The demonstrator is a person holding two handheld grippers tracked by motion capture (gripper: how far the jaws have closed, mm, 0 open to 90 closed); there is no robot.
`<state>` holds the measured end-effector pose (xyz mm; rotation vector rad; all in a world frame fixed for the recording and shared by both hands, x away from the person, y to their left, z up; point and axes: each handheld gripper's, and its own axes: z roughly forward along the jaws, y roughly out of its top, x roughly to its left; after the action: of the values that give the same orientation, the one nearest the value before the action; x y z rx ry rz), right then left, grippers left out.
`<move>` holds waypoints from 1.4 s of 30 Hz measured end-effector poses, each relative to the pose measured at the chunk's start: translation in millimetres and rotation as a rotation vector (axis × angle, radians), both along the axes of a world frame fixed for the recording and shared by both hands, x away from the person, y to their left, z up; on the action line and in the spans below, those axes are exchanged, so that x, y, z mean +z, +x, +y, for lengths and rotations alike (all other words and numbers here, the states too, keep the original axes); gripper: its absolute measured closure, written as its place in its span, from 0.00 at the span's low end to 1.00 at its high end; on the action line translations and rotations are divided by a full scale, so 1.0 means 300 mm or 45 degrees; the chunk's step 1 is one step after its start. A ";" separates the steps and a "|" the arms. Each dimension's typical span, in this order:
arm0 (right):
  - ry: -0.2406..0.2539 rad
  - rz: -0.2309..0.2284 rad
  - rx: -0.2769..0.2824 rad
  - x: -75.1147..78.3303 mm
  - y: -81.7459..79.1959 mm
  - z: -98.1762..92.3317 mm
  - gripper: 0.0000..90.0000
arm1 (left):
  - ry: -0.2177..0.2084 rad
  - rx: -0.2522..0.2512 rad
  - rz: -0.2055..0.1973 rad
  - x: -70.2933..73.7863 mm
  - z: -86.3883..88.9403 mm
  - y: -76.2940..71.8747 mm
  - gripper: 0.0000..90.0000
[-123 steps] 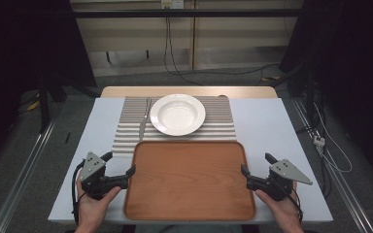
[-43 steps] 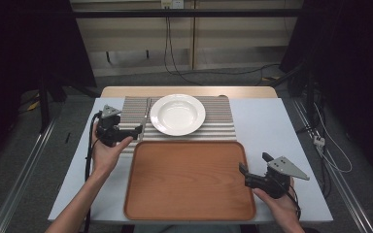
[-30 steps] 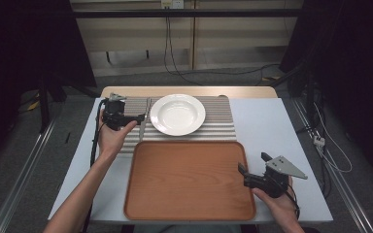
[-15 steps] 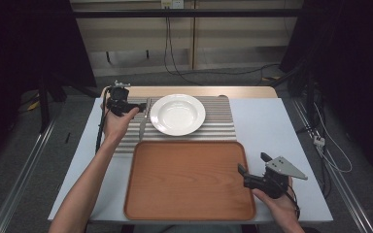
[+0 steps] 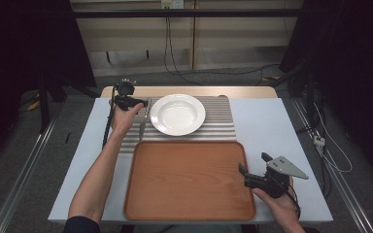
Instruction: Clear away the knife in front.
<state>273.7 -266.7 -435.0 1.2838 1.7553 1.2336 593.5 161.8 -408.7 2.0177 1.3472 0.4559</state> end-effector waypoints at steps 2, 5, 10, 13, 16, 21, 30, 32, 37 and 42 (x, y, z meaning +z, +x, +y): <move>0.000 0.001 0.000 0.000 0.000 0.000 0.10 | 0.016 0.004 0.030 -0.017 -0.007 0.010 0.43; 0.000 0.001 0.001 0.000 -0.001 0.000 0.10 | -0.022 0.007 0.077 -0.041 -0.004 0.024 0.45; -0.001 0.000 0.006 0.001 -0.004 -0.001 0.10 | -0.021 0.015 0.116 -0.074 -0.014 0.037 0.53; 0.000 -0.001 0.004 0.001 -0.005 -0.003 0.10 | 0.004 -0.003 0.140 -0.092 -0.020 0.044 0.58; 0.000 -0.001 0.004 0.000 -0.005 -0.004 0.10 | 0.007 -0.001 0.146 -0.097 -0.026 0.045 0.63; 0.001 0.000 0.006 0.000 -0.004 -0.003 0.10 | 0.001 -0.010 0.151 -0.099 -0.047 0.051 0.72; 0.002 0.000 0.006 0.000 -0.005 -0.004 0.10 | 0.044 -0.022 0.166 -0.120 -0.065 0.055 0.83; 0.003 0.000 0.006 0.000 -0.004 -0.005 0.10 | 0.051 -0.015 0.171 -0.118 -0.071 0.055 0.84; 0.003 0.000 0.008 0.001 -0.005 -0.004 0.10 | 0.027 -0.007 0.184 -0.117 -0.064 0.059 0.86; 0.005 -0.002 0.010 0.001 -0.007 -0.006 0.10 | 0.104 -0.016 0.205 -0.106 -0.042 0.065 0.89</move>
<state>271.7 -268.4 -434.7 1.2790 1.7596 1.2429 612.8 149.2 -440.5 2.1677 1.4314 0.3548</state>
